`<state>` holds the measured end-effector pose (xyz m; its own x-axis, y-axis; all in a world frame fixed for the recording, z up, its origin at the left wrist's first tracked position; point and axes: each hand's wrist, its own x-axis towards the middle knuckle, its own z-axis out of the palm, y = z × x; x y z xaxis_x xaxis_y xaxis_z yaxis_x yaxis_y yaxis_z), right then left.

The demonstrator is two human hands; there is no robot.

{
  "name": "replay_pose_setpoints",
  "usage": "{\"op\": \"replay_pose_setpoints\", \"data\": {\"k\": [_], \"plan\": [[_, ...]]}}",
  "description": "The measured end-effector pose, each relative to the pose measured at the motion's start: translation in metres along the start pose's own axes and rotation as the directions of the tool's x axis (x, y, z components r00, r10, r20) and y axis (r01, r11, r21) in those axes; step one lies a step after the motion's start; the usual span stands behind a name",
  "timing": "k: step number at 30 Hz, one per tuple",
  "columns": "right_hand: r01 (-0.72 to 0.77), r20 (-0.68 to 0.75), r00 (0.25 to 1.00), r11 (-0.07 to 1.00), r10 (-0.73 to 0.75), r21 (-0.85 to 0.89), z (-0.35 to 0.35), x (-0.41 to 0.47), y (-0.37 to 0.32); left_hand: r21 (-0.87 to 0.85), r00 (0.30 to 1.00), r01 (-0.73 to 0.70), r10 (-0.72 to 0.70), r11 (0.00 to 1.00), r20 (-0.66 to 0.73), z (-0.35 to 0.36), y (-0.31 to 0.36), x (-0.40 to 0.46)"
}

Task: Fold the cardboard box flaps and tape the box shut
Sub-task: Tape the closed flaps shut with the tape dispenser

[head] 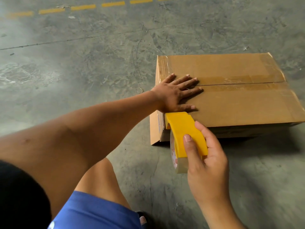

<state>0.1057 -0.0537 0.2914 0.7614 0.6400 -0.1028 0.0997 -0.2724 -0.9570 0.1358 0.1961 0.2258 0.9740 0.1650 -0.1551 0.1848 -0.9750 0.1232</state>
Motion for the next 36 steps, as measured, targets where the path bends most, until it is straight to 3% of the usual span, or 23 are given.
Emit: {"op": "replay_pose_setpoints", "data": {"k": [21,29,36], "plan": [[-0.027,-0.018,0.999,1.000,0.027,0.001,-0.010,-0.022,0.002,0.015,0.999,-0.047,0.047,0.999,-0.023,0.005,0.014,-0.006],[0.080,0.014,0.997,0.993,-0.079,-0.085,-0.013,-0.034,0.013,0.032,0.999,-0.033,0.034,0.999,-0.023,0.005,0.025,-0.011],[0.099,-0.057,0.993,0.988,-0.106,-0.121,-0.011,-0.026,0.028,0.037,0.998,-0.046,0.048,0.998,-0.037,0.008,0.026,-0.010]]}}
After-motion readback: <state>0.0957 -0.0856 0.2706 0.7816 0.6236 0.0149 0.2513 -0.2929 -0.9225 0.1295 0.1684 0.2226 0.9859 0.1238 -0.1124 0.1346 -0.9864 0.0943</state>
